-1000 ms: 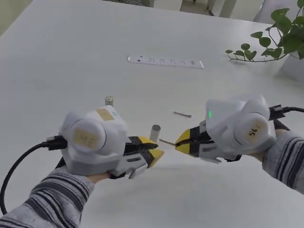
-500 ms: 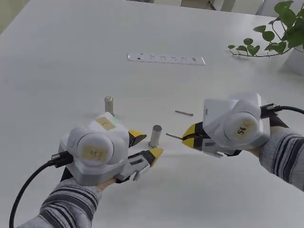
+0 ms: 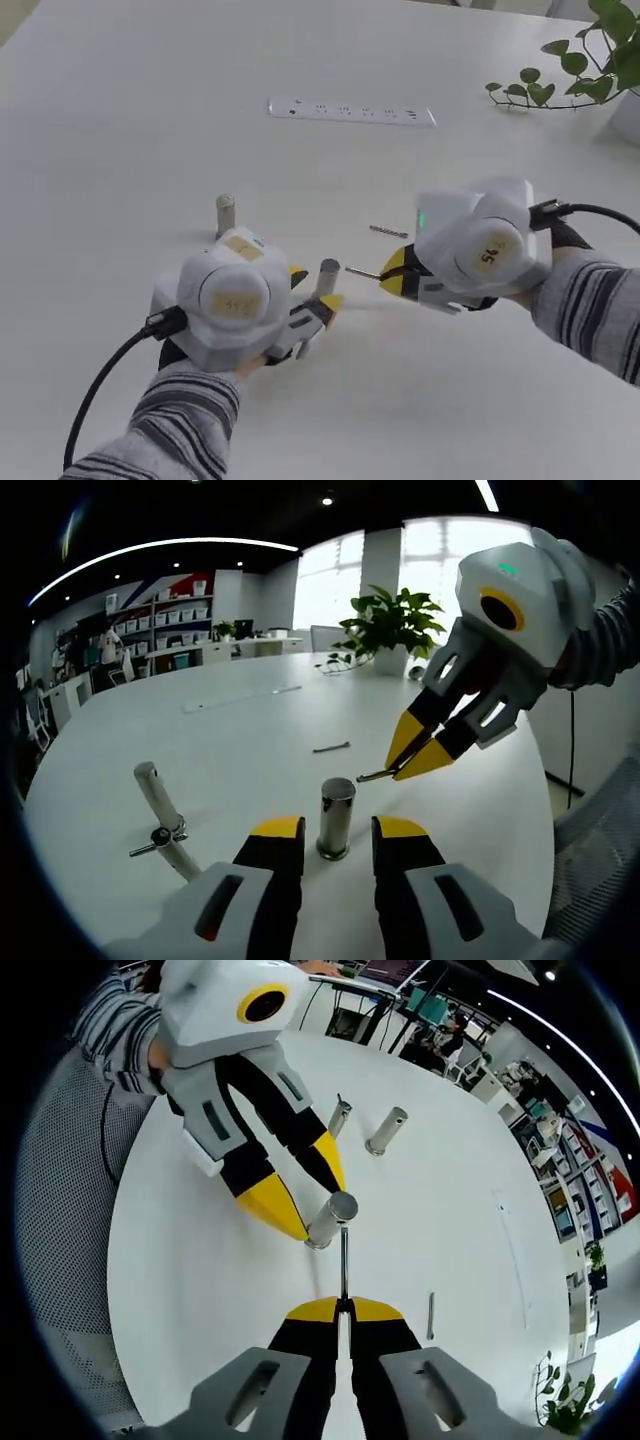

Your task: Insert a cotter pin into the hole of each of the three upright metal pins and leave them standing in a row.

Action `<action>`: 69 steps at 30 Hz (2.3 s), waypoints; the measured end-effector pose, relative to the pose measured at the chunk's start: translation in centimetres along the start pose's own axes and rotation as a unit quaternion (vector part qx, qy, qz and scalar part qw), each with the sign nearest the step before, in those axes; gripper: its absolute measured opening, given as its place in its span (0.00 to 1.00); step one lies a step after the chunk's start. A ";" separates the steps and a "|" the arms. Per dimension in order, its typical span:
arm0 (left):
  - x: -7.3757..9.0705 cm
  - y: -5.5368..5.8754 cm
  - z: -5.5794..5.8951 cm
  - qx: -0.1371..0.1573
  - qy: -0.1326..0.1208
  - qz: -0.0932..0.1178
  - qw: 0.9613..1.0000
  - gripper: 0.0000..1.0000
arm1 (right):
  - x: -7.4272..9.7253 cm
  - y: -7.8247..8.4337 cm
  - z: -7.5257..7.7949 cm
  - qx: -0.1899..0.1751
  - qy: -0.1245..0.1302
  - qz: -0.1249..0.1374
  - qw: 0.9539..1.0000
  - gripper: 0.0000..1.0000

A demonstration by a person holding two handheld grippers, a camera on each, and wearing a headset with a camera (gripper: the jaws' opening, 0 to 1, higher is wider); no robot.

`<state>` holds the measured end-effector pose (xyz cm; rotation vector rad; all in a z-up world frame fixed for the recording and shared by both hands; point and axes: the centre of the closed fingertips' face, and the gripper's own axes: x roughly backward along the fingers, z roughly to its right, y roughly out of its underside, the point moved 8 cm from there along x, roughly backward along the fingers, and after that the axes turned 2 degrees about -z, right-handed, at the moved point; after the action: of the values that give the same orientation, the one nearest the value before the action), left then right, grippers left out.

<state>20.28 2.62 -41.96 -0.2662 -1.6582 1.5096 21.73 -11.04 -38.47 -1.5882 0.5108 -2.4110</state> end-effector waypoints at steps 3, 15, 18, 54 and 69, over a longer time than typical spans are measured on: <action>-0.4 0.0 0.0 0.002 -0.001 -0.002 1.000 0.22 | -0.2 -0.1 0.1 0.002 -0.003 0.001 1.000 0.00; -1.6 0.4 0.1 0.017 0.001 -0.006 1.000 0.16 | -0.3 -0.3 0.2 0.023 -0.006 -0.004 1.000 0.00; -1.6 0.5 0.1 0.019 0.003 -0.008 1.000 0.13 | -0.3 -0.4 0.2 0.025 -0.008 -0.005 1.000 0.00; -1.9 1.0 0.0 0.030 -0.009 -0.010 0.999 0.10 | -0.3 -3.2 0.0 0.060 -0.009 0.014 0.998 0.00; -1.9 1.0 0.2 0.033 -0.026 -0.009 0.999 0.10 | -1.0 -3.8 -0.1 0.033 0.001 0.044 0.998 0.00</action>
<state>20.89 1.46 -43.64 -0.1762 -1.6437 1.5670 22.05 -7.19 -37.86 -1.5052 0.4861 -2.3391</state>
